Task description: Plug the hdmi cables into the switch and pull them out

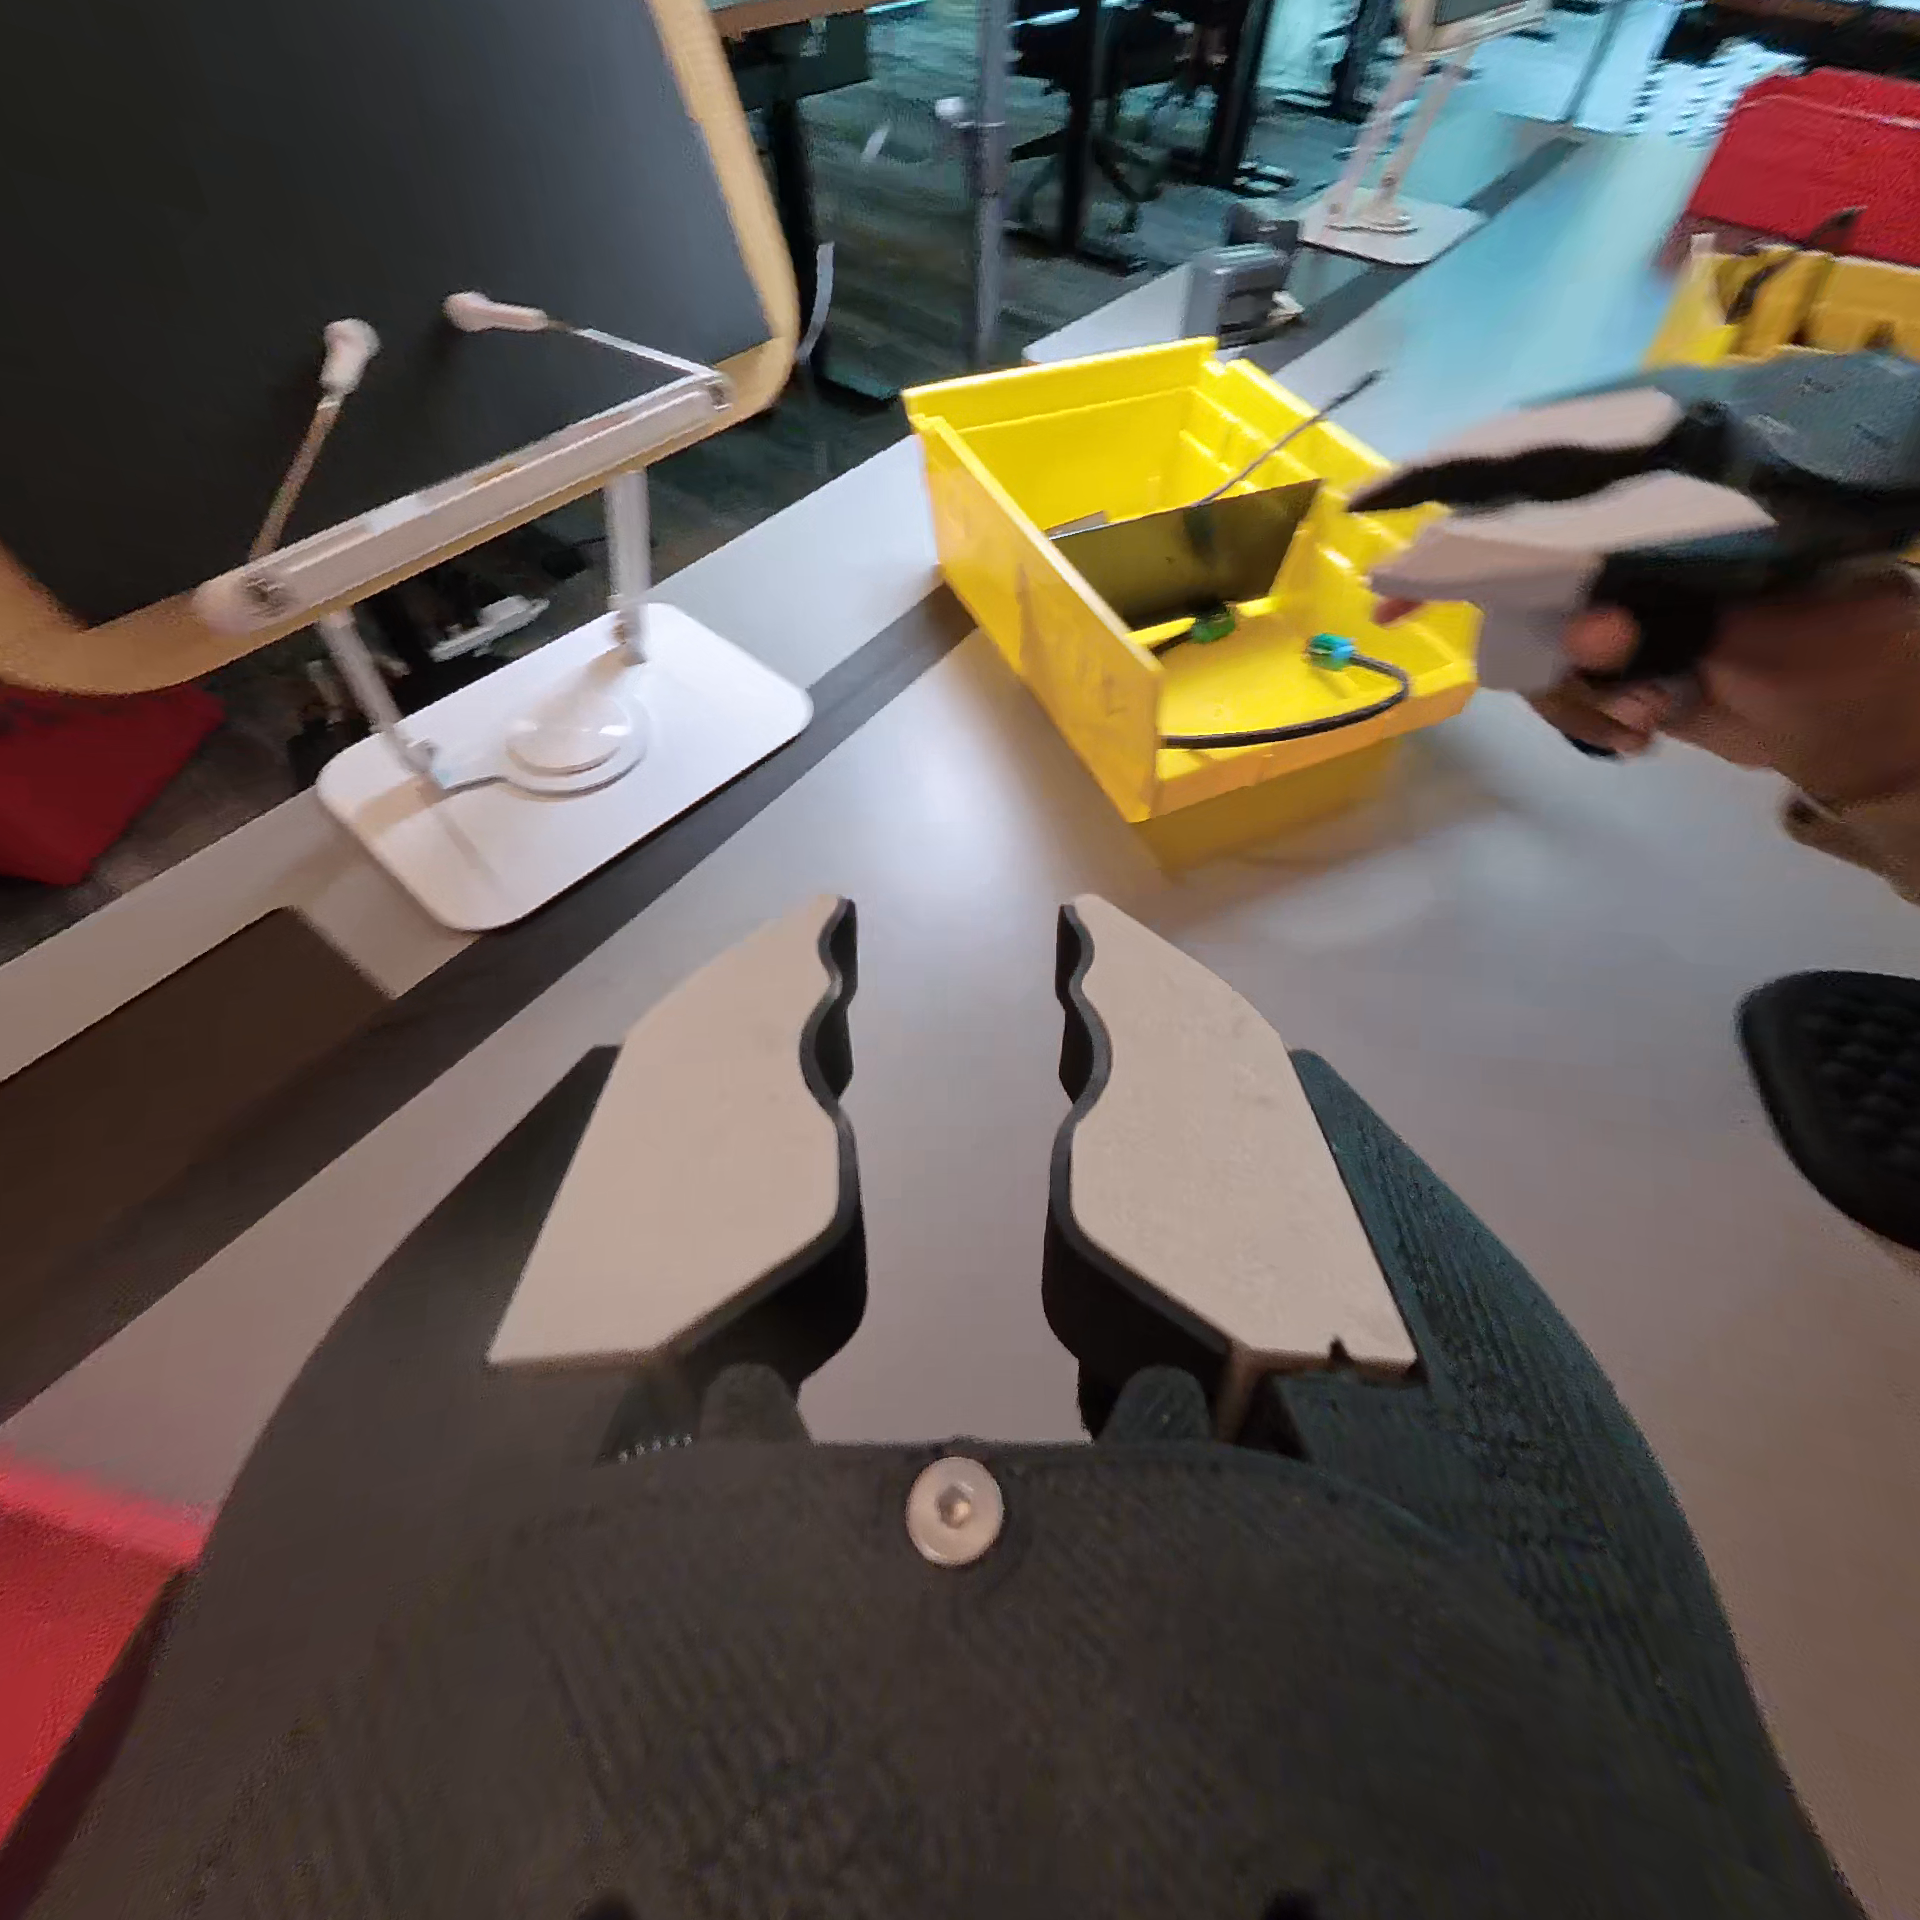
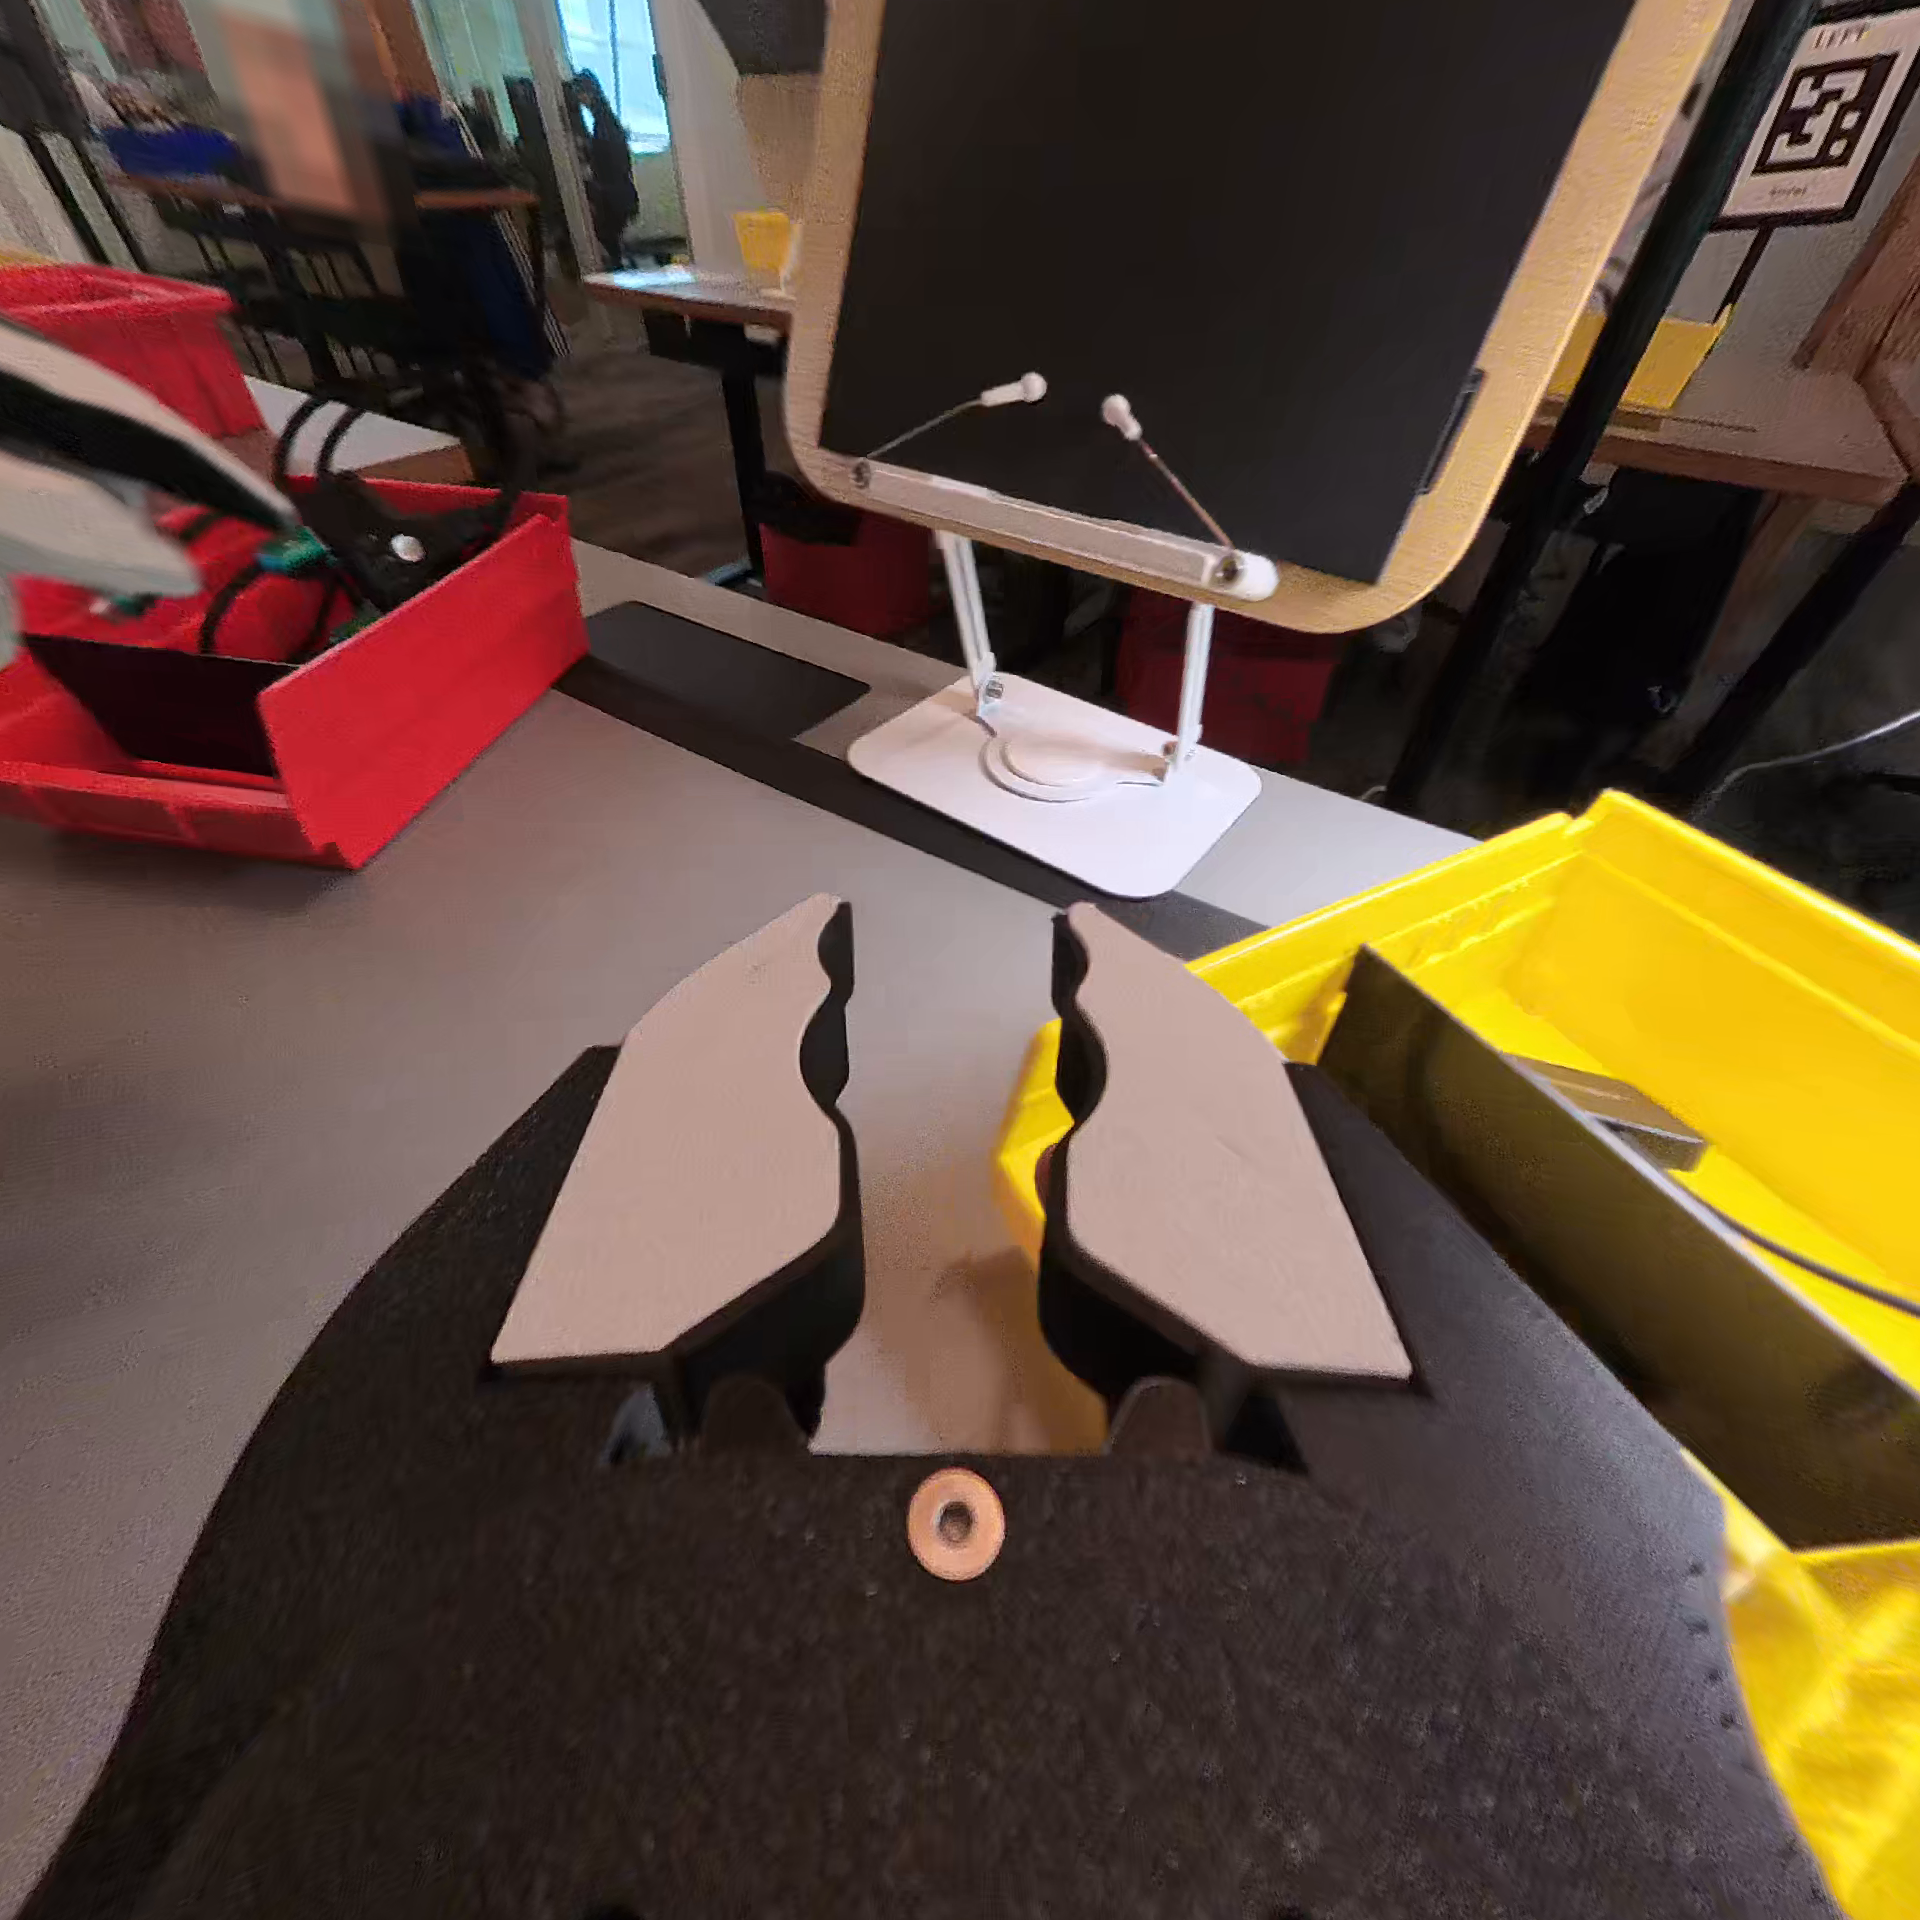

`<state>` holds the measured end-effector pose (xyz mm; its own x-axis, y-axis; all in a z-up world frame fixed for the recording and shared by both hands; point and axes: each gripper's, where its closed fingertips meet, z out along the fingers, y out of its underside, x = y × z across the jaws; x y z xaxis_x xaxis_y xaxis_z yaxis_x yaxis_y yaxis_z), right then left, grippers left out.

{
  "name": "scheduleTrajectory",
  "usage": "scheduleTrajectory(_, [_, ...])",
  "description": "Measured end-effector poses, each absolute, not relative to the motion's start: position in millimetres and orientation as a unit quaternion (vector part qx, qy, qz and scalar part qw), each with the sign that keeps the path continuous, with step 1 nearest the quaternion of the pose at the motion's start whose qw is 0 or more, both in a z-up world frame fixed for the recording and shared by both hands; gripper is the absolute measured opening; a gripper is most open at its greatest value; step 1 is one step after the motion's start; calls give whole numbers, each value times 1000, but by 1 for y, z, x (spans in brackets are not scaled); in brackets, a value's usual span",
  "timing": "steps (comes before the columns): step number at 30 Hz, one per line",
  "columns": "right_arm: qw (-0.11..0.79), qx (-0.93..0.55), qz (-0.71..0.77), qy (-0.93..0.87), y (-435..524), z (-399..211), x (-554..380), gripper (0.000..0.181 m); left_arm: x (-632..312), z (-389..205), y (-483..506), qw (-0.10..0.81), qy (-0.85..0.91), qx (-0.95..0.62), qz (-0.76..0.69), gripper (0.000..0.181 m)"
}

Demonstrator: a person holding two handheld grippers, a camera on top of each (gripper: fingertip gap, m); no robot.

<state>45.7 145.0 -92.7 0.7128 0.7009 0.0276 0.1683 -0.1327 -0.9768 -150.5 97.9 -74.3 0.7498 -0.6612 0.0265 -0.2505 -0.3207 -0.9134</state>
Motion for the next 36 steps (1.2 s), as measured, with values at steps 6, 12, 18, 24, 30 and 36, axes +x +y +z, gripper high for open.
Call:
scheduleTrajectory(6, [610, -685, 266, -296, 115, -130, 28, 33, -238, -85, 124, 518, 194, -827, -101, 37])
scheduleTrajectory(12, [616, -647, 299, -336, 100, -137, 12, 32, -351, -89, 161, 438, 170, -883, 11, 42])
scheduleTrajectory(18, [596, -648, 320, -351, 94, -153, 6, 30, -462, -116, 196, 296, 122, -946, 37, 51])
scheduleTrajectory(24, [586, -647, 314, -372, 93, -167, 5, 25, -501, -173, 209, 213, 81, -973, -28, 58])
scheduleTrajectory(30, [561, -662, 334, -369, 96, -183, 4, 20, -490, -195, 221, 200, 114, -968, -96, 43])
scheduleTrajectory(36, [543, -667, 343, -378, 95, -192, 0, 19, -488, -206, 218, 140, 137, -976, -94, 44])
